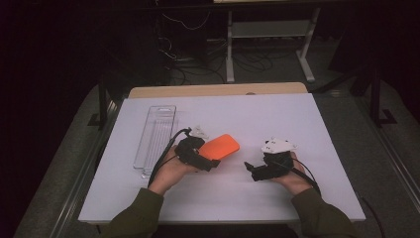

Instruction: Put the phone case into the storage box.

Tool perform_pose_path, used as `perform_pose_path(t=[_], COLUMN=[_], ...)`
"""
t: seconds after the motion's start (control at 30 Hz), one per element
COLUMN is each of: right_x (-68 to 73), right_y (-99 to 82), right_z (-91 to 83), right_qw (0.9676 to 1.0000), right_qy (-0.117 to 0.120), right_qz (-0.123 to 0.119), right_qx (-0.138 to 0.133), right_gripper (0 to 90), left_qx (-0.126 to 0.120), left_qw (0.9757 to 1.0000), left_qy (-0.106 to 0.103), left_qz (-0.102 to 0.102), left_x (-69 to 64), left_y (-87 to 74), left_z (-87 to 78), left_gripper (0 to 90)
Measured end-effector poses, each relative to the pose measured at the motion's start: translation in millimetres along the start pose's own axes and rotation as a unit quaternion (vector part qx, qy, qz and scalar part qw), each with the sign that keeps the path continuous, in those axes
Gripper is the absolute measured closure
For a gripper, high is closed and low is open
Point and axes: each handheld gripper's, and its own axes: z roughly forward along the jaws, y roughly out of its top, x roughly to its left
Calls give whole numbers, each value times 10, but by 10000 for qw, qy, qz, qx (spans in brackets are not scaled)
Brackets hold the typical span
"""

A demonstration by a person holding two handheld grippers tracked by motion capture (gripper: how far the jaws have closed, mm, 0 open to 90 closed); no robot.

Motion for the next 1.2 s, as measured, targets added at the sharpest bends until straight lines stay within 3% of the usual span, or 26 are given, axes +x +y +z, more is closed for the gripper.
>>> perform_pose_path(t=[0.57,0.63,0.67,0.93,1.2], right_x=[99,110,113,156,198], right_y=[1,1,0,2,-5], right_z=[-24,-22,-23,-25,-24], right_qw=[9980,9971,9965,9929,9892], right_qy=[-245,-282,-299,-414,-519], right_qz=[-559,-685,-764,-1087,-1353], right_qx=[-154,-159,-155,-239,-239], right_gripper=[0,0,0,0,0], left_qx=[18,-7,67,-65,87], left_qw=[10000,10000,9999,10000,9997], left_qy=[-47,-55,-48,-68,-34], left_qz=[54,22,120,-22,205], left_x=[-22,-32,-20,-37,-19], left_y=[-2,-3,0,-4,0], left_z=[21,27,17,31,18], left_gripper=[149,150,150,149,150])
